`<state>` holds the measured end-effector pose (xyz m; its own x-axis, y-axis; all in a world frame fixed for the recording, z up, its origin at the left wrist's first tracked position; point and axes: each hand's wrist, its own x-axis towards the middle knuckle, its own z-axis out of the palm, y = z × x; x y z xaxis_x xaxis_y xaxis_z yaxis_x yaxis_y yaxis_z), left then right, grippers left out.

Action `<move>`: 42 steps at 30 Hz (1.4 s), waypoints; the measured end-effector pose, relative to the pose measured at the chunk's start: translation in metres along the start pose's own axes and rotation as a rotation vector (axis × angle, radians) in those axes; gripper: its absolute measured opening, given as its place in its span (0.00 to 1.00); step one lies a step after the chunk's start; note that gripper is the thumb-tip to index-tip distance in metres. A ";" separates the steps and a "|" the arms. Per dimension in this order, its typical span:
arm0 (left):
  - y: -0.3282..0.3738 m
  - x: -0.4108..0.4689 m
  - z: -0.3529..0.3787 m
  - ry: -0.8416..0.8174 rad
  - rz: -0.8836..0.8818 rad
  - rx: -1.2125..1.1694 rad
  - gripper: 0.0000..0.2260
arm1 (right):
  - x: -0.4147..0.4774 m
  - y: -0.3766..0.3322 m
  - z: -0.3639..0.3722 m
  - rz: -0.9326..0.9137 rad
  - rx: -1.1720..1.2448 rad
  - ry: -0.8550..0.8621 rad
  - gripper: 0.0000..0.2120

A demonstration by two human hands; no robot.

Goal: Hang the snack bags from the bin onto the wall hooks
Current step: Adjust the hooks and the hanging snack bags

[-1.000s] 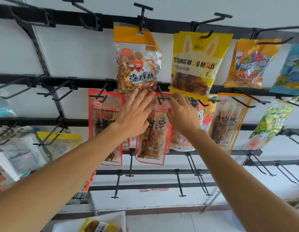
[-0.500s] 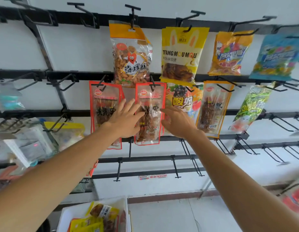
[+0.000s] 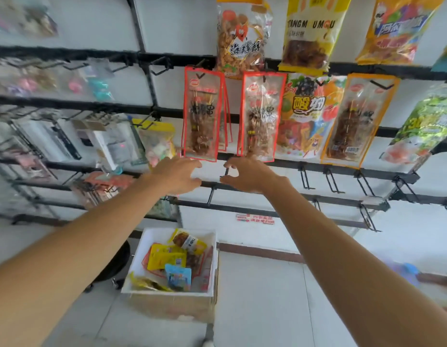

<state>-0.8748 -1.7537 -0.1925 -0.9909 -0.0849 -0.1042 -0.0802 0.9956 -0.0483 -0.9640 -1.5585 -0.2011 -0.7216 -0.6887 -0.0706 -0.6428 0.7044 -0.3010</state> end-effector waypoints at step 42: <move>-0.138 -0.048 0.423 -0.410 -0.450 -0.748 0.18 | 0.137 -0.026 0.445 0.001 0.011 -0.588 0.16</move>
<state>-0.7704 -1.9032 -0.6012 -0.7475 -0.3305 -0.5762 -0.6316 0.6221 0.4627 -0.9312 -1.7476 -0.6263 -0.4559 -0.6701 -0.5858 -0.6375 0.7051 -0.3105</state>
